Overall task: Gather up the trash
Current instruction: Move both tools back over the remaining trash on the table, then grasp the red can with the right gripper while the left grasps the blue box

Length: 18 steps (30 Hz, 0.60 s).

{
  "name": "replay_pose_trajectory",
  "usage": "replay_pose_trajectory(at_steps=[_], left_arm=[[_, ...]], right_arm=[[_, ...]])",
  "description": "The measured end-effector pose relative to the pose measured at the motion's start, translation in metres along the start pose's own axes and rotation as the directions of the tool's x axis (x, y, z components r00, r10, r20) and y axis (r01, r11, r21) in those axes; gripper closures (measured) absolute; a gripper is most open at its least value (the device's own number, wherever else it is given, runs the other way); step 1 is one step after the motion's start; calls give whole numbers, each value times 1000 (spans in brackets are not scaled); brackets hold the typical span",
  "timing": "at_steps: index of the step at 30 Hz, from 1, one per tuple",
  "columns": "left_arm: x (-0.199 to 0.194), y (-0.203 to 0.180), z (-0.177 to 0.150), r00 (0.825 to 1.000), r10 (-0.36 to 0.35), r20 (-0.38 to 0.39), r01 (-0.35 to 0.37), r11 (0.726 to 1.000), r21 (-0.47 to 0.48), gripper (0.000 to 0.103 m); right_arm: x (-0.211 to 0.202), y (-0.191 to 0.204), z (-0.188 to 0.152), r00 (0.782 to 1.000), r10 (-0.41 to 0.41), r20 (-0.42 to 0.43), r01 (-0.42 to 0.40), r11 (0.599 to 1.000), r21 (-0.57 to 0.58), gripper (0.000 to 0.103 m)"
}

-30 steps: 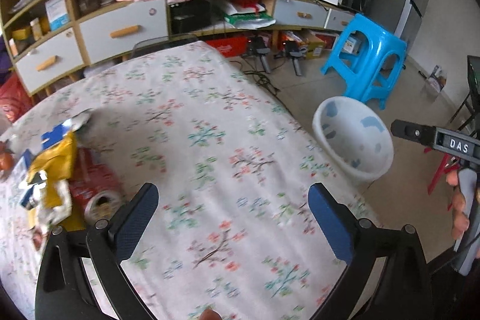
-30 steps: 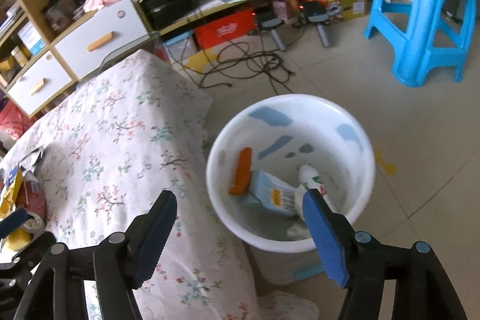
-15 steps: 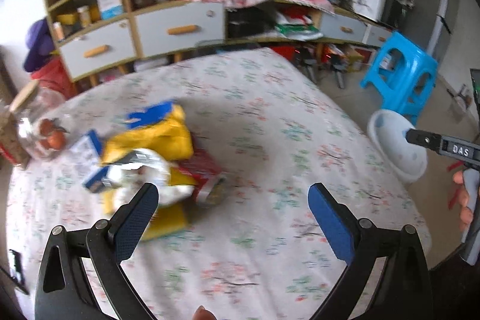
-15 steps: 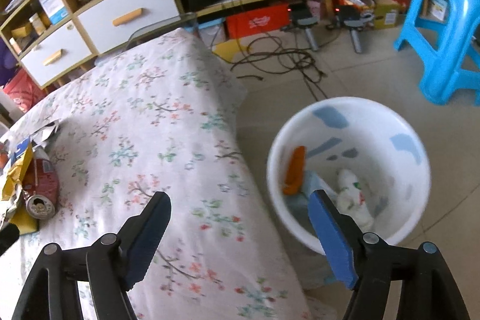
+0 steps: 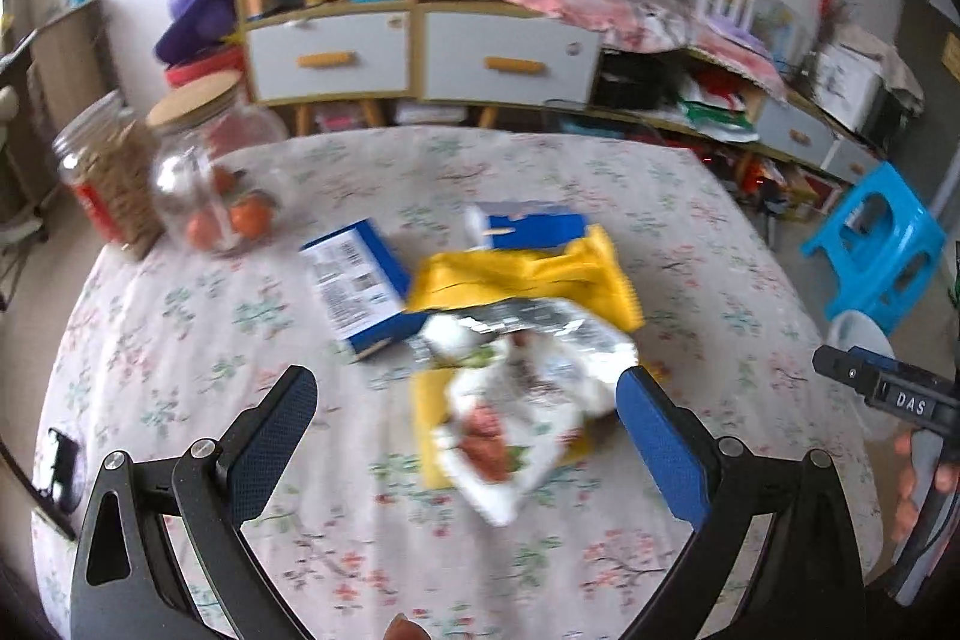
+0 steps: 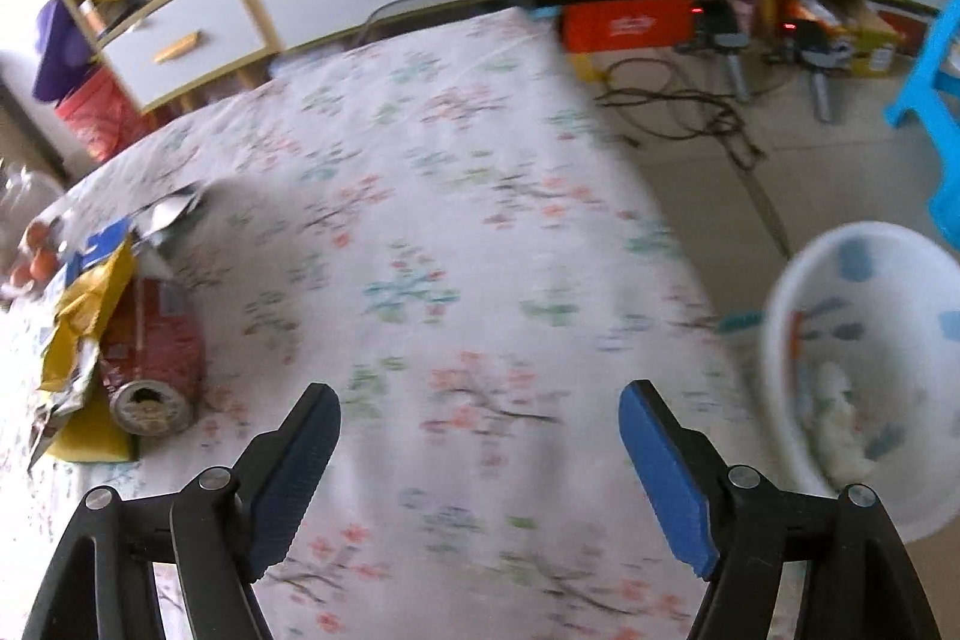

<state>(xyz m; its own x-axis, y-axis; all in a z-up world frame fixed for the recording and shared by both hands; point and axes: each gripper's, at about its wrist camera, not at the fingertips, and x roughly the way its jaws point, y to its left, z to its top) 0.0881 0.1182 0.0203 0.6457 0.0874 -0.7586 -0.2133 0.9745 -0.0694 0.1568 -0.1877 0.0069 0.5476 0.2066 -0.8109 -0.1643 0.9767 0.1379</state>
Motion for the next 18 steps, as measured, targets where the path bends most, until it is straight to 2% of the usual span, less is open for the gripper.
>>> replay_pose_trajectory(at_steps=[8, 13, 18], left_arm=[[16, 50, -7, 996, 56, -64, -63, 991, -118, 2], [28, 75, -6, 992, 52, -113, -72, 980, -187, 2], [51, 93, 13, 986, 59, -155, -98, 962, -255, 2]], right_arm=[[32, 65, -8, 997, 54, -55, -60, 991, -121, 22], [49, 95, -17, 988, 110, -109, -128, 976, -174, 22], [60, 110, -19, 989, 101, -110, -121, 972, -203, 22]])
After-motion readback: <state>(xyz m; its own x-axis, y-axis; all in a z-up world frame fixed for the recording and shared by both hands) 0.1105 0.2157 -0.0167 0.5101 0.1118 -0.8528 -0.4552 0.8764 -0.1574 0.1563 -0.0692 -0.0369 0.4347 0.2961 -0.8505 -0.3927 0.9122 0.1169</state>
